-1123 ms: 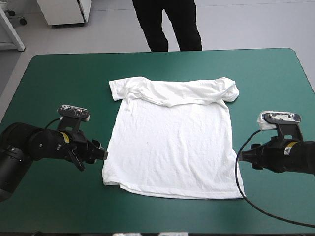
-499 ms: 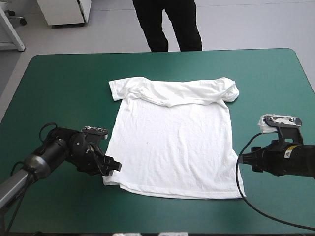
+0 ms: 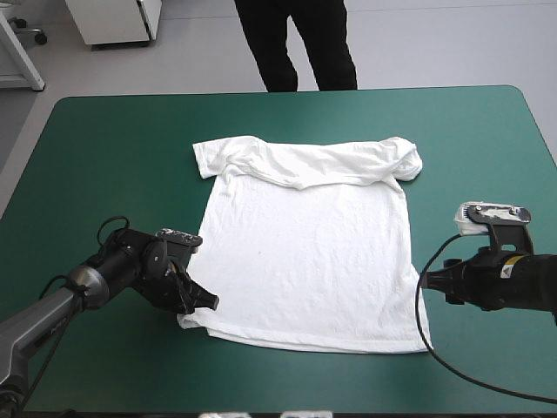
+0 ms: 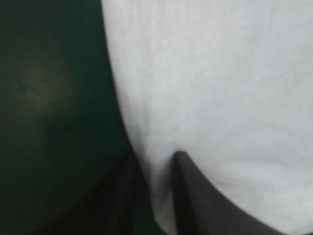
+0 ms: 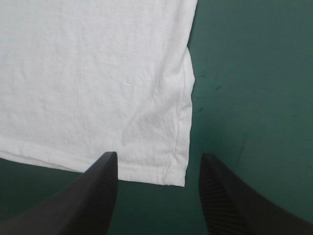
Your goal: Fold the cloth
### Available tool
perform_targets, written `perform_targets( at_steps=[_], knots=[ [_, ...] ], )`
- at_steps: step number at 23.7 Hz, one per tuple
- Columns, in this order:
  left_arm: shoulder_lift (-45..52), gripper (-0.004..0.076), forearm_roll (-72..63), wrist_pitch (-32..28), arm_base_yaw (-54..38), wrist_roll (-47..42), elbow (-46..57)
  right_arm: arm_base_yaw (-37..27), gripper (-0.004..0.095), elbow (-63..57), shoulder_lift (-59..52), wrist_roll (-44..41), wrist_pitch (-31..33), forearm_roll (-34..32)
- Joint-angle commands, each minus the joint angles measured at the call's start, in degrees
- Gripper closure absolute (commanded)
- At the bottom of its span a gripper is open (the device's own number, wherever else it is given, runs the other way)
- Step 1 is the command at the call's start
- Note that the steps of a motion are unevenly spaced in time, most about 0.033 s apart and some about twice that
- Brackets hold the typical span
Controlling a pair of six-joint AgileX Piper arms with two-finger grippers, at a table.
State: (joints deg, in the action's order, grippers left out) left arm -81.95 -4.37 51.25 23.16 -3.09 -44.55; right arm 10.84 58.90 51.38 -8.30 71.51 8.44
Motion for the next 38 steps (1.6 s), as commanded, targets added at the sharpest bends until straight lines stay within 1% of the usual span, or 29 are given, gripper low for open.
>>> perform_targets(
  at_steps=[1,4,5,7,8,9,10,11,12,13,15,19,23,28,30,32,33,34,36,37,38],
  knots=[
    [-0.97,0.0731,-4.05,-2.87,2.72,-0.22,1.11,0.2,0.0436,1.44,1.88,1.51,0.03,1.99],
    [-0.97,0.0733,-4.61,-3.4,3.86,-0.35,1.11,2.05,0.0436,1.44,4.37,1.51,-0.07,2.03],
    [-0.97,0.0733,-4.97,-3.52,4.1,-0.35,1.11,3.54,0.0436,1.44,5.52,1.51,-0.04,1.39],
    [-0.97,0.0733,-5.19,-3.52,4.21,-0.35,1.11,8.23,0.0436,1.34,8.45,-0.78,-0.38,-1.94],
    [-0.97,0.0733,-5.29,-3.52,4.21,-0.35,1.11,12.5,0.0436,1.35,10.32,-4.74,-1.15,-6.51],
    [-0.97,0.0733,-5.35,-3.52,4.21,-0.35,1.11,14.49,0.0435,1.32,11.25,-6.82,-1.41,-9.29],
    [-0.97,0.0733,-5.33,-3.52,4.21,-0.22,1.11,17.41,0.0431,1.08,12.89,-10.86,-2.19,-13.2],
    [-0.97,0.0733,-5.67,-3.52,4.21,0.48,1.11,18.17,0.0419,0.76,13.47,-11.45,-2.79,-13.52],
    [-0.97,0.0733,-6.22,-3.52,4.21,0.07,1.11,19.21,0.0374,-0.74,14.66,-12.46,-4.87,-12.32],
    [-0.97,0.0733,-6.37,-3.52,4.21,0.07,1.11,19.3,0.0359,-1.87,15.12,-13.1,-6.54,-11.7],
    [-0.97,0.0733,-6.48,-3.52,4.21,0.07,1.11,19.3,0.0358,-7.96,16.03,-19.0,-12.47,-11.39],
    [-0.97,0.0733,-6.48,-3.52,4.21,0.07,1.11,19.3,0.0358,-15.32,16.86,-22.06,-17.46,-11.49],
    [-0.84,0.0733,-6.56,-3.52,4.21,0.07,1.11,19.3,0.0358,-18.47,18.43,-26.39,-19.39,-14.0],
    [-0.75,0.0733,-6.56,-3.52,4.21,0.07,1.11,19.3,0.0401,-20.33,20.9,-25.86,-20.69,-11.63],
    [-0.75,0.0733,-6.56,-3.52,4.21,0.07,1.11,19.3,0.0438,-20.44,21.97,-24.56,-21.22,-10.08],
    [-0.75,0.0733,-6.56,-3.52,4.21,0.07,1.11,19.3,0.0517,-20.44,23.16,-22.89,-22.27,-7.95],
    [-0.75,0.0733,-6.56,-3.52,4.21,0.07,1.11,19.3,0.057,-20.44,23.57,-21.88,-22.44,-6.61],
    [-0.75,0.0733,-6.56,-3.52,4.21,0.07,1.11,19.3,0.0656,-20.44,24.2,-20.23,-22.56,-4.94],
    [-0.75,0.0733,-6.56,-3.52,4.21,0.07,1.11,19.3,0.0865,-20.44,25.02,-18.74,-22.56,-2.82],
    [-0.75,0.0733,-6.56,-3.52,4.21,0.07,1.11,19.3,0.0928,-20.44,25.12,-18.88,-22.56,-2.56],
    [-0.61,0.0733,-6.56,-3.52,4.21,0.07,1.11,19.3,0.0921,-20.31,25.12,-18.98,-22.56,-2.44]
  ],
)
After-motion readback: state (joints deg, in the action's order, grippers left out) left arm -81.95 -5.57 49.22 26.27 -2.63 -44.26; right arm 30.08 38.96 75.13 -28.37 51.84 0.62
